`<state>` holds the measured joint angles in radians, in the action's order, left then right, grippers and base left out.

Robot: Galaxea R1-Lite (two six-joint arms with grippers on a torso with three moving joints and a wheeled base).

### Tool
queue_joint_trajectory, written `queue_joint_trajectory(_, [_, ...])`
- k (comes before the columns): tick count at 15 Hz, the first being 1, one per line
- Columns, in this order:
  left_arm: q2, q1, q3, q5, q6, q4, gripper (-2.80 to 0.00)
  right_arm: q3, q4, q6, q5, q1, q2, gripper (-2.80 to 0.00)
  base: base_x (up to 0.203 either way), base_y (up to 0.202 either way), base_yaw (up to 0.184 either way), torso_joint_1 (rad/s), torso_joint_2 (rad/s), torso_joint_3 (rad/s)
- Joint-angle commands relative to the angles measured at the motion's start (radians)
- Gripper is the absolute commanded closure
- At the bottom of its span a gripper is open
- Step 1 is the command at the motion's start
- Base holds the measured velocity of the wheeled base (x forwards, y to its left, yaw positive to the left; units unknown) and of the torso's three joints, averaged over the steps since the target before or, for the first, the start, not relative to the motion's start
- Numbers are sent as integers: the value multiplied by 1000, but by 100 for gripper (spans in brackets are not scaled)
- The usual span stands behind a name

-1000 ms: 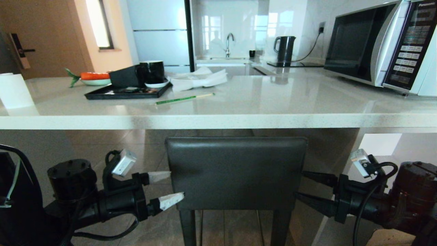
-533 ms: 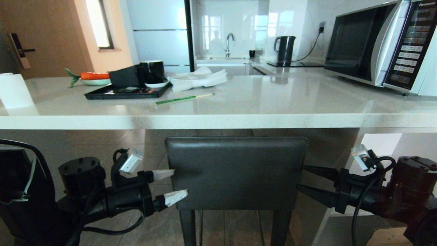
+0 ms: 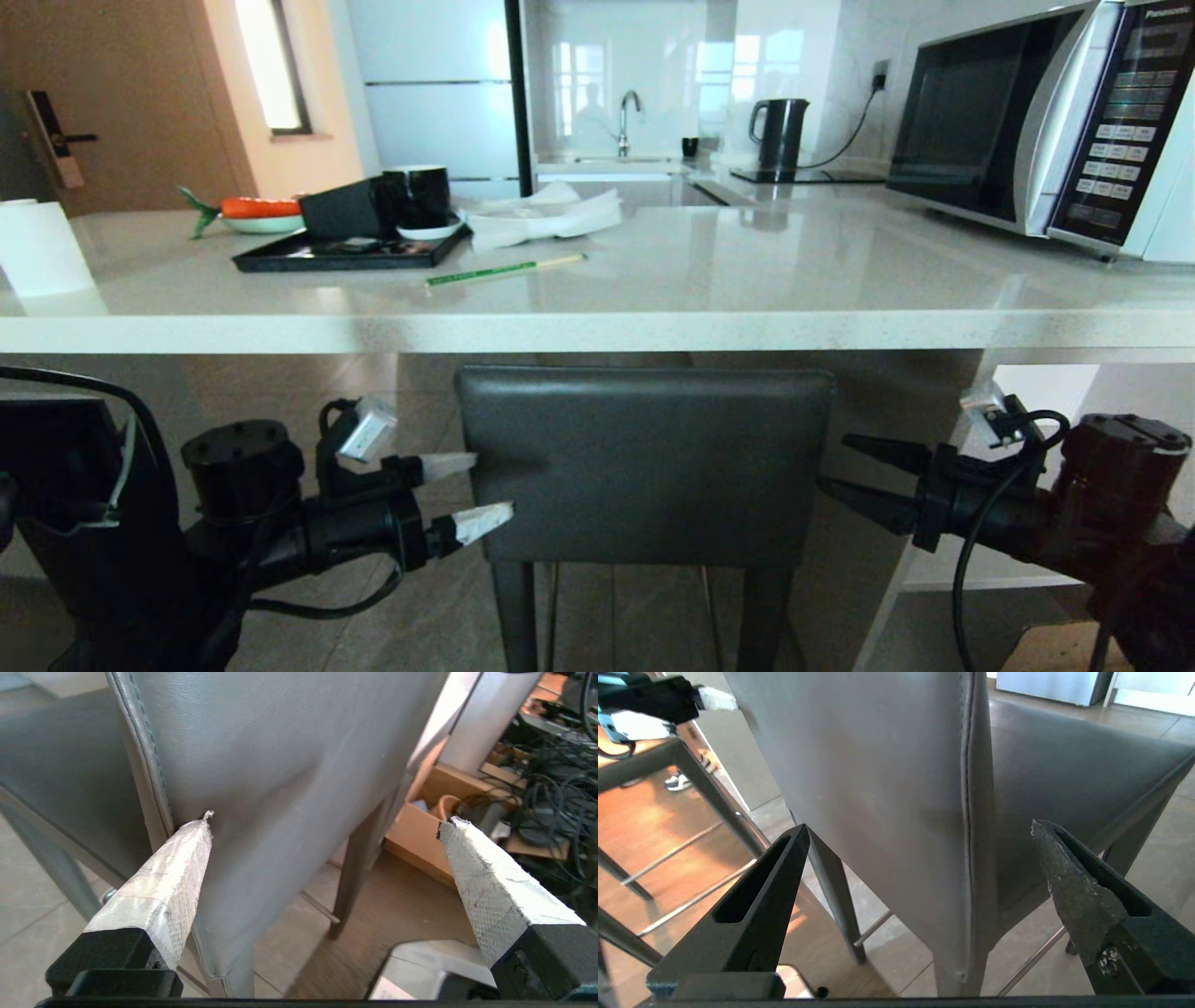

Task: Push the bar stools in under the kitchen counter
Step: Pull the gray chair out from under the dining table

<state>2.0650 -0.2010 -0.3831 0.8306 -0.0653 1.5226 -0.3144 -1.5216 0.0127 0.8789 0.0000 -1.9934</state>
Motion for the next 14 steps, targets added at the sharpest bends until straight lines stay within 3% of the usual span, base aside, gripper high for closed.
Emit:
queue_joint_trajectory(1, [24,-14,-11,10,-2,7,-280,-36,-8,-14,8,1,-61,-280,0,0,0,0,0,0])
queue_joint_trajectory(4, [18,-16,-15,10,-1,7,-280,-70,-8,-49,10,0,-90,-280,0,0,0,0,0,0])
queue_joint_trajectory(7, [-61,-32,108,7,-1,7,-280,-38,-8,-47,12,-4,-60,-280,0,0,0,0,0,0])
queue_joint_trajectory(12, [-78,113,117,6,22,7,-280,-97,-8,-45,8,-8,-101,-280,0,0,0,0,0,0])
queue_joint_trajectory(14, [-36,128,59,6,21,7,-280,-115,-8,-46,11,-8,-122,-280,0,0,0,0,0,0])
